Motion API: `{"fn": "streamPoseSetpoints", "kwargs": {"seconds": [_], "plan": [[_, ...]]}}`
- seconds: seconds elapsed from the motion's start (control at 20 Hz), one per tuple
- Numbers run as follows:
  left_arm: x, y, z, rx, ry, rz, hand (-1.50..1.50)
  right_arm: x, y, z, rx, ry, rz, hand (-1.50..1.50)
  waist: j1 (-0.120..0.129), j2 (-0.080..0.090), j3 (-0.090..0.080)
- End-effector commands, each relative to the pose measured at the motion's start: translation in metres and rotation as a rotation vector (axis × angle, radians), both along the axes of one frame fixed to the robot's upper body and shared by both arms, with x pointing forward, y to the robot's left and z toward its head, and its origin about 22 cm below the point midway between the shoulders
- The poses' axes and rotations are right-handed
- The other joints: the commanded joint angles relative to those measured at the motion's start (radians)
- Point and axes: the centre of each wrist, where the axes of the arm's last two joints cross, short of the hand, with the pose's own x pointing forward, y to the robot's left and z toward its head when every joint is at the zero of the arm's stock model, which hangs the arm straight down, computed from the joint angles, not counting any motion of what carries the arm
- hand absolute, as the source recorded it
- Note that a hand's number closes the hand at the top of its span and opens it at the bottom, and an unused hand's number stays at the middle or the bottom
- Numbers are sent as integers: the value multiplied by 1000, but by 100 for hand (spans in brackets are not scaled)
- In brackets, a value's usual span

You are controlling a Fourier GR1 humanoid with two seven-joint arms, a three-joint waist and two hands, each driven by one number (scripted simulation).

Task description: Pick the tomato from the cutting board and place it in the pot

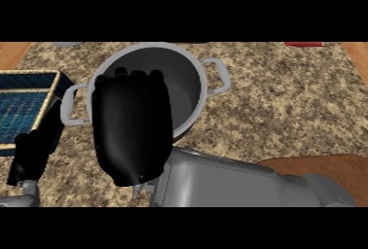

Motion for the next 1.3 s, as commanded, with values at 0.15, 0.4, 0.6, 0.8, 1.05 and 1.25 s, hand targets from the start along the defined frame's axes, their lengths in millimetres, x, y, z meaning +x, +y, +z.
{"fn": "streamPoseSetpoints", "kwargs": {"seconds": [0.15,0.4,0.6,0.8,1.05,1.25], "plan": [[-7,17,7,9,6,18,0,39,4,9,168,36,-134,150,-6,4,1],[-26,-9,-5,-11,5,12,0,91,-14,-3,122,55,-148,150,-15,4,2],[-18,23,4,-2,-10,14,0,120,-22,-25,133,71,-130,150,-10,8,1],[-9,2,3,-2,-8,16,0,150,-40,-50,69,94,-159,150,-17,10,1],[-16,8,-4,8,-3,-2,0,168,-41,-51,38,125,-160,150,10,15,1],[-1,-13,-2,-18,-11,-27,0,180,-62,-71,181,190,-183,-150,24,24,1]]}}
